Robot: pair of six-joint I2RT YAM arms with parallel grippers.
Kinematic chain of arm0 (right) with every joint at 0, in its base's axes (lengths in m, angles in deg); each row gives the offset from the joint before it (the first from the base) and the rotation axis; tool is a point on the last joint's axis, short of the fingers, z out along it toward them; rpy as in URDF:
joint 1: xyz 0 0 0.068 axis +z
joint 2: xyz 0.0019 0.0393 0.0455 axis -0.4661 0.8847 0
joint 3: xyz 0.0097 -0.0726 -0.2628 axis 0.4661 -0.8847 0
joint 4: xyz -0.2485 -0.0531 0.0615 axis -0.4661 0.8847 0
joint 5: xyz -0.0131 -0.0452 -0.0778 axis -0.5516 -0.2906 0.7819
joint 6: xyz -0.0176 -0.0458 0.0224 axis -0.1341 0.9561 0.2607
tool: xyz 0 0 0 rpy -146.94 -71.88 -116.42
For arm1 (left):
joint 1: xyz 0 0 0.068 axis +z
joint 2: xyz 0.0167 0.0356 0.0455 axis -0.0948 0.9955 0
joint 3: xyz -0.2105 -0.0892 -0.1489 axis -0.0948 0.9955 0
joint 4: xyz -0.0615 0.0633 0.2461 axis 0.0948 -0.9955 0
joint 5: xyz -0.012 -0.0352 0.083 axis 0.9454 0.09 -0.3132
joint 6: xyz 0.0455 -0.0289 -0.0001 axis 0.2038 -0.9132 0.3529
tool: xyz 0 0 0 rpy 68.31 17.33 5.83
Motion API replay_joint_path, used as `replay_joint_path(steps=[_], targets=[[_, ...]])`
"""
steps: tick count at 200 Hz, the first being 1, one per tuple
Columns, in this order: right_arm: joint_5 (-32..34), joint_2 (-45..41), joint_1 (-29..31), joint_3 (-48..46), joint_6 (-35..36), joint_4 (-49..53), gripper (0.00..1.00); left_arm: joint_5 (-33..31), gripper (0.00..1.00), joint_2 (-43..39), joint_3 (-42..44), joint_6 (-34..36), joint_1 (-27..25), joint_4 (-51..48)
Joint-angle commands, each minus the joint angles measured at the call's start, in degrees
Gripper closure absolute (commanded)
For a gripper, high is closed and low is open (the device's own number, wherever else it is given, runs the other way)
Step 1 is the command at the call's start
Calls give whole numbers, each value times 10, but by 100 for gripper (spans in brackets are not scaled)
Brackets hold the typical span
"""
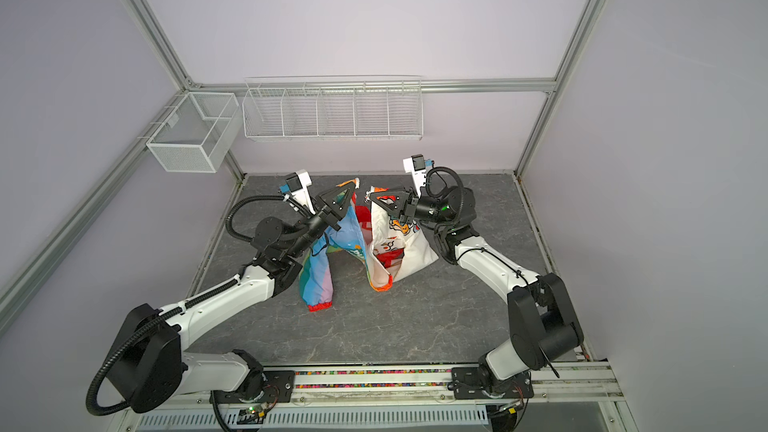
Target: Zip up the jacket
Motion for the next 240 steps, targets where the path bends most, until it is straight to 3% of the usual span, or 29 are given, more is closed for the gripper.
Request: replay_joint_path(steps=[1, 240], targets=[[2, 11, 5, 14, -26, -55, 94, 13, 100, 6, -28, -2, -5, 47], [25, 30, 18, 38, -28, -59, 94, 26, 100, 20, 2, -39, -17, 78]])
